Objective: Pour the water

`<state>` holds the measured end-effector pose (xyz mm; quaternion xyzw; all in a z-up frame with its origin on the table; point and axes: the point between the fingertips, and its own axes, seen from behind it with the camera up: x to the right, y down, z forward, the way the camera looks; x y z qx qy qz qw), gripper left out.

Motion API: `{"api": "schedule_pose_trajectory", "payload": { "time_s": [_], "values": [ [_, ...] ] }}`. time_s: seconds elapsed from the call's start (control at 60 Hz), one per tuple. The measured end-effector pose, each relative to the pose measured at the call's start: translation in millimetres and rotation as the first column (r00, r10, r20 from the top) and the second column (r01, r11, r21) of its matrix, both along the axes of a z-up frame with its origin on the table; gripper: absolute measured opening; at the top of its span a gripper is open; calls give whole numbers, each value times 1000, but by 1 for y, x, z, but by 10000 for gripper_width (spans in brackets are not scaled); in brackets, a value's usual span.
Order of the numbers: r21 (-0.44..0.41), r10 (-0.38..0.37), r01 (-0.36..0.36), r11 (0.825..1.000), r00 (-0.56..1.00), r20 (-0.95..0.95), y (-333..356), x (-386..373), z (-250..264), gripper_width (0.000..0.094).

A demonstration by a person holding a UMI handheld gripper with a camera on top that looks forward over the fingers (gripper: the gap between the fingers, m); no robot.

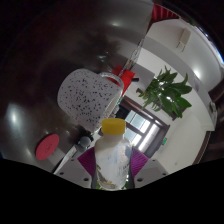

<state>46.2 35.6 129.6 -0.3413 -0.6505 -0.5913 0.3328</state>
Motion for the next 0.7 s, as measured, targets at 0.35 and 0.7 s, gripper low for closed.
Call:
{"api": "schedule_pose_trajectory", "payload": {
  "time_s": [0.35,0.7],
  "values": [
    [-77,-93,56,995,775,-625,-9,28,24,429],
    [-262,-289,-121,957,-363,-886,-13,63,18,428]
  ]
}}
